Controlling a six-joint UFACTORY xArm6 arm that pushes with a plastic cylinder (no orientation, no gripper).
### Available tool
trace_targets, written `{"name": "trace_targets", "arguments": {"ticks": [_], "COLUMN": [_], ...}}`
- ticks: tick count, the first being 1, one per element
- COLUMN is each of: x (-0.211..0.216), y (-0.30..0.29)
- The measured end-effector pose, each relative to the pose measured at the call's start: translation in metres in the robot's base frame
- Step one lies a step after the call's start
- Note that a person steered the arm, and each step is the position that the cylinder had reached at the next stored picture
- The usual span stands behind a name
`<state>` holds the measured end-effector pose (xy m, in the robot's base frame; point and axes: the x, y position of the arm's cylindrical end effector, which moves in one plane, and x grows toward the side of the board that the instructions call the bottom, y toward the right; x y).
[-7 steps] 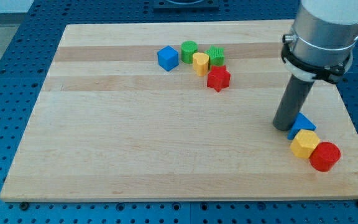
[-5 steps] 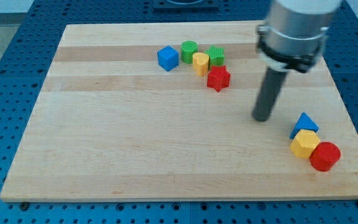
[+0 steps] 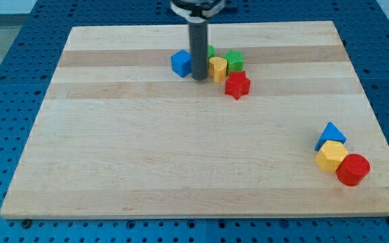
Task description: Push the red star left side of the blue triangle
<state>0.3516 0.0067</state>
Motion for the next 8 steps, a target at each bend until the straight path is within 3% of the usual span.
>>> {"name": "trace_targets", "arguments": {"ticks": [3, 5, 8], "x": [0.026, 0.067, 0.083], "y": [0.068, 0.087, 0.113]}}
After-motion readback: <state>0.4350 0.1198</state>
